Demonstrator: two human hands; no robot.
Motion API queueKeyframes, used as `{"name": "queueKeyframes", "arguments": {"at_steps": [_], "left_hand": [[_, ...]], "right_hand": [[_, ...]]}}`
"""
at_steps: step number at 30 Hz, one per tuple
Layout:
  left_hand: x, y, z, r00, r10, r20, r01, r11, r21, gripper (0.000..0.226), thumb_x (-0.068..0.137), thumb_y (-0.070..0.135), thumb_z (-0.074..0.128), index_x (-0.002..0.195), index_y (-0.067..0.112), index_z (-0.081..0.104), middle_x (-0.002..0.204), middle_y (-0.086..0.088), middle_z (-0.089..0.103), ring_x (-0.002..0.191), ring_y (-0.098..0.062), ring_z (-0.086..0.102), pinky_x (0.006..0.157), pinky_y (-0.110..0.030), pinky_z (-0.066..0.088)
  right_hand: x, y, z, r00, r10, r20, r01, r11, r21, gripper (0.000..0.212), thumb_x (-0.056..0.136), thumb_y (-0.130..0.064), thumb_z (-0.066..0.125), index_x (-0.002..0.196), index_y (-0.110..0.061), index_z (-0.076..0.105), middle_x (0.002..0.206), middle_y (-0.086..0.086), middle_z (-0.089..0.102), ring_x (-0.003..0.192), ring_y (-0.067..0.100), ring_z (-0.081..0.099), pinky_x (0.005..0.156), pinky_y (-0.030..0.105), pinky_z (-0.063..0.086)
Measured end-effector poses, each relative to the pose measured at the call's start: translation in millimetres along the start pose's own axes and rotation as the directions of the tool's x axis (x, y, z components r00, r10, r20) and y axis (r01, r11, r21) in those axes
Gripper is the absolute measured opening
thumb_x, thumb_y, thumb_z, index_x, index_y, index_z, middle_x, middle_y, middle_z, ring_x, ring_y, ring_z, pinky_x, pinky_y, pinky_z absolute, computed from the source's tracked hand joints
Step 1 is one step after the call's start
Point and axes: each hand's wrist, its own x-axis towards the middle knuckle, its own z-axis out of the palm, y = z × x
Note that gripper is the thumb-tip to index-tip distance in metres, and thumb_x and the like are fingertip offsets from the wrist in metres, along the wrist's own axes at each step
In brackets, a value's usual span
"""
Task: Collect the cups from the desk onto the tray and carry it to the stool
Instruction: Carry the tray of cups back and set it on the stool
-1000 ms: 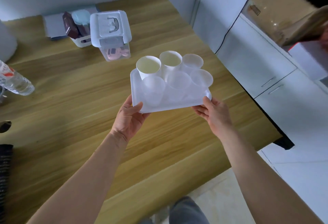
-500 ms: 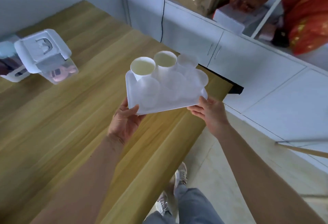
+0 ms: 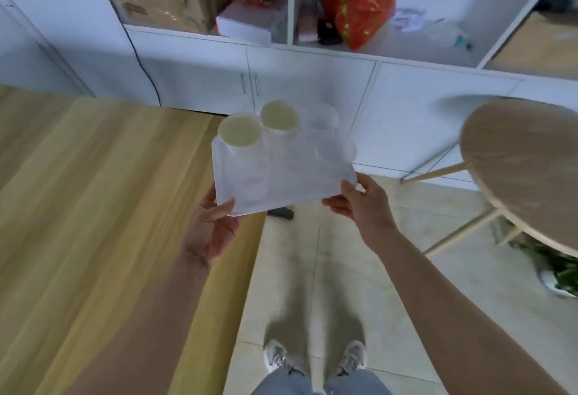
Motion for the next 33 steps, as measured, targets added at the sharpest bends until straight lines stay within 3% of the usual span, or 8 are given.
{"name": "queueKeyframes", "arguments": {"at_steps": [5,7,14,21,27,33], "left_hand": [[25,-48,57,0.997,-0.076,0.027,0.074,0.995,0.069,0.059,0.085,-0.011,0.047,0.143,0.004,0.043,0.129,-0.013,0.061,0.110,-0.030,0.065,0.084,-0.036,0.057],[32,-67,80,0.993,-0.103,0.057,0.097,0.990,0.107,0.056,0.087,-0.012,0.042,0.141,0.005,0.046,0.127,-0.012,0.063,0.106,-0.031,0.067,0.078,-0.037,0.058],[51,-155,164,0.973,-0.204,0.108,0.187,0.971,0.146,0.058,0.084,-0.011,0.044,0.139,0.007,0.047,0.118,-0.009,0.068,0.104,-0.028,0.068,0.082,-0.035,0.058],[63,-245,238,0.944,-0.287,0.160,0.266,0.953,0.142,0.060,0.086,-0.014,0.042,0.143,0.005,0.044,0.126,-0.011,0.064,0.112,-0.029,0.064,0.094,-0.039,0.053],[79,-293,290,0.904,-0.375,0.207,0.342,0.923,0.178,0.059,0.080,-0.014,0.046,0.134,0.008,0.052,0.117,-0.010,0.070,0.106,-0.028,0.068,0.084,-0.037,0.056],[117,-329,337,0.855,-0.460,0.240,0.401,0.879,0.259,0.062,0.077,-0.015,0.049,0.134,0.009,0.051,0.115,-0.011,0.067,0.101,-0.026,0.069,0.081,-0.034,0.057]], "right_hand": [[-7,-5,-76,0.993,-0.035,-0.110,0.040,0.998,0.042,0.023,0.101,-0.008,0.050,0.124,-0.010,0.053,0.084,0.009,0.074,0.068,0.022,0.075,0.068,0.031,0.062],[-12,-7,-105,0.989,-0.037,-0.146,0.045,0.998,0.050,0.021,0.101,-0.008,0.050,0.122,-0.011,0.053,0.085,0.009,0.073,0.067,0.022,0.075,0.070,0.032,0.061],[-27,-10,-223,0.956,-0.038,-0.292,0.055,0.997,0.051,0.020,0.100,-0.008,0.049,0.120,-0.013,0.052,0.088,0.010,0.072,0.066,0.019,0.076,0.067,0.029,0.062],[-39,-13,-336,0.918,-0.045,-0.394,0.078,0.995,0.068,0.019,0.100,-0.005,0.047,0.114,-0.015,0.055,0.083,0.011,0.073,0.065,0.019,0.076,0.066,0.032,0.061],[-47,-17,-400,0.877,-0.027,-0.479,0.085,0.992,0.098,0.019,0.100,-0.005,0.046,0.115,-0.014,0.054,0.085,0.011,0.072,0.062,0.015,0.075,0.057,0.023,0.058],[-35,-20,-452,0.827,-0.008,-0.563,0.090,0.989,0.118,0.021,0.102,-0.007,0.045,0.120,-0.014,0.052,0.091,0.013,0.072,0.064,0.014,0.075,0.063,0.026,0.061]]}}
